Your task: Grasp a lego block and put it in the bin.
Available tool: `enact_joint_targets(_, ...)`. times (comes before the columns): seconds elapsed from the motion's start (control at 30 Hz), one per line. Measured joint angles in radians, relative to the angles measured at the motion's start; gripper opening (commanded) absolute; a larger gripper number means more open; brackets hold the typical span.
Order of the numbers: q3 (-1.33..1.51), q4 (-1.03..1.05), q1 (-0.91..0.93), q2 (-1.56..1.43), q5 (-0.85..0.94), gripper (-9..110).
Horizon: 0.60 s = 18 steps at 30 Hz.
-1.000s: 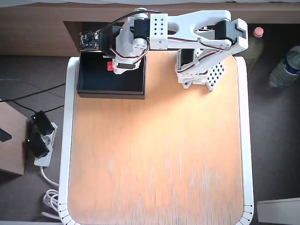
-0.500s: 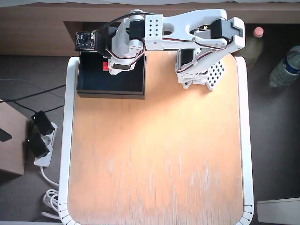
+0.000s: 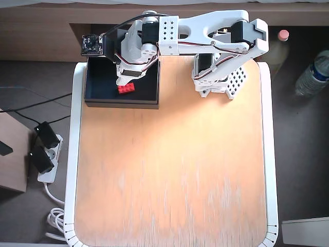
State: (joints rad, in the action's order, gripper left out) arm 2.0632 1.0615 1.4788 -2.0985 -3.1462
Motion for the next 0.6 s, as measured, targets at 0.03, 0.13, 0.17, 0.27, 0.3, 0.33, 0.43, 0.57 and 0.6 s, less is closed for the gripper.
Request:
enact_joint_targets(0.03, 0.0, -0.011, -0.009, 0.0, 0.011, 15)
enact_joint_targets(0.13, 0.0, -0.035, -0.048, -0.02, 0.034, 11)
enact_joint_targets(0.17, 0.0, -0.04, -0.064, -0.037, 0.038, 9)
enact_joint_targets(0.27, 0.0, -0.041, -0.12, -0.109, 0.044, 1)
enact_joint_targets(0.3, 0.0, -0.041, -0.144, -0.135, 0.044, 1)
enact_joint_targets(0.33, 0.0, -0.041, -0.167, -0.16, 0.044, 0)
enact_joint_targets(0.43, 0.0, -0.041, -0.25, -0.233, 0.041, 0)
enact_joint_targets(0.57, 0.0, -0.041, -0.391, -0.328, 0.04, 0)
enact_joint_targets(0.6, 0.0, -0.041, -0.43, -0.351, 0.04, 0)
